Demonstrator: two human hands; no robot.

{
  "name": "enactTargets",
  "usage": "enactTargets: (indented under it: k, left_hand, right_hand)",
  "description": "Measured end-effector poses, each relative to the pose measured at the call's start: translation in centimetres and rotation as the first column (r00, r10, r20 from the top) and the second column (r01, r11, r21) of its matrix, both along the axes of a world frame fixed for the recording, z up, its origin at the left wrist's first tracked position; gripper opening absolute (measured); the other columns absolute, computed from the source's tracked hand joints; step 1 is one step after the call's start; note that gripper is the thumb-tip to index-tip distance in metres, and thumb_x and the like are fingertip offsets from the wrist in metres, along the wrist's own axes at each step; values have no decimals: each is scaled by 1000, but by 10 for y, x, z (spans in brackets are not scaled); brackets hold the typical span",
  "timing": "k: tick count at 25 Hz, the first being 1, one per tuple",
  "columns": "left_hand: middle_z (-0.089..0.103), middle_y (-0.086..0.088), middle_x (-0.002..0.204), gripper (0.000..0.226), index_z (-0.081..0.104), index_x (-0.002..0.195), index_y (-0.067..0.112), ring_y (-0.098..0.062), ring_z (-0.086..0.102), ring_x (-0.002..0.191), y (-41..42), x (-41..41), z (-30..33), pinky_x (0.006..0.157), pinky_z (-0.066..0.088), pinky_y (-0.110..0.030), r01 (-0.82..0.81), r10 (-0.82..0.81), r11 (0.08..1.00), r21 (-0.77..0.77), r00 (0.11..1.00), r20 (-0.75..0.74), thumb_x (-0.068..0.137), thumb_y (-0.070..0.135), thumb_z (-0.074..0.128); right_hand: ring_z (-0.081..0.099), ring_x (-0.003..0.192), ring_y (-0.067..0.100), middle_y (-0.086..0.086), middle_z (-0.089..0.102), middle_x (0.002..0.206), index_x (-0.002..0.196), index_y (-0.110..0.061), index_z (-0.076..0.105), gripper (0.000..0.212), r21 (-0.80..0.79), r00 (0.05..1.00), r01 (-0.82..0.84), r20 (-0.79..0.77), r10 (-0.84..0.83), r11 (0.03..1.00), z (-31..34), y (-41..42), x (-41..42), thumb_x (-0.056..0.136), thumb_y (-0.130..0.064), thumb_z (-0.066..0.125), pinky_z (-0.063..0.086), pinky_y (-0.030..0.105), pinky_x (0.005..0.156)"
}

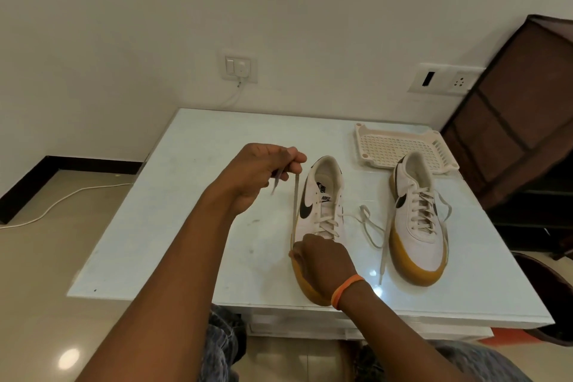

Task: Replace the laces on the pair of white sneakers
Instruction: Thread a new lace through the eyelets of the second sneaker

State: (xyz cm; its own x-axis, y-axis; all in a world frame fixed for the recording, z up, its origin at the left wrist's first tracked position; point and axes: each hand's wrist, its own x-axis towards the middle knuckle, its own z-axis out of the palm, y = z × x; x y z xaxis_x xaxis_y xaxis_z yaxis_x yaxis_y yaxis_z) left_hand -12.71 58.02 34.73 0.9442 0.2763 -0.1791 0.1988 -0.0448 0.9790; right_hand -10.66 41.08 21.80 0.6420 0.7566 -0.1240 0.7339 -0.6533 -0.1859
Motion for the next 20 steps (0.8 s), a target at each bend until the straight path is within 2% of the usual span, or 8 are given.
enactTargets:
  k: [3,7,10,11,13,17,18,20]
  left_hand:
    - [76,1,86,24,72,99,13,-5,62,67,1,2,0,77,41,-29,-98,99,995,-23,995,8,97,32,57]
    - [76,-5,84,21,63,82,7,-7,62,56,1,11,-13,57,43,-18,-336,354,930,147,927,-122,96,23,60]
    - [74,-3,75,22,56,106,5,-9,64,55,-10,18,-25,56,44,-18,-332,365,920,208,919,-148,94,22,63]
    - [72,0,70,27,53,113,8,-9,65,54,-16,21,-30,57,46,-19,-314,351,921,232,926,-140,93,22,64]
    - [70,0,68,15,56,100,12,-12,68,56,-31,29,-37,60,54,-24,-259,308,908,329,946,-105,92,20,65]
    - [71,-5,73,14,70,84,11,-20,70,65,-45,46,-50,67,57,-29,-198,259,913,356,957,-132,93,19,62]
    - [72,-7,75,16,71,85,8,-21,71,68,-46,49,-53,69,58,-31,-185,256,910,371,954,-154,91,22,65]
    - [69,-9,76,19,70,84,5,-21,68,65,-51,52,-61,62,57,-28,-155,250,916,371,942,-224,89,23,69]
  right_hand:
    - [66,94,30,11,61,113,125,-10,59,28,-134,994,-53,92,66,990,-5,8,-4,102,-16,45,49,34,80]
    - [66,93,29,12,61,114,138,-9,46,38,-142,991,-84,88,97,986,-10,10,-3,102,-20,46,54,37,81]
    - [64,91,20,5,65,111,152,-21,22,70,125,973,112,-213,-83,986,3,9,1,95,-43,56,54,33,84]
    - [64,83,15,0,66,103,151,-24,24,77,257,922,221,-368,-116,941,9,8,4,89,-49,61,54,30,79]
    - [64,68,11,-4,65,90,145,-28,36,75,503,848,391,-523,-88,771,23,3,8,81,-52,68,56,26,63]
    - [67,54,13,-2,70,72,121,-19,58,41,715,802,587,-578,-151,381,36,-9,24,84,-30,73,53,25,45]
    - [68,55,11,-3,71,72,119,-17,60,41,747,824,564,-538,-180,352,36,-12,31,82,-28,75,54,22,46]
    - [69,63,5,-4,72,77,115,-13,65,41,806,925,379,-328,-190,455,34,-20,43,77,-24,79,54,13,55]
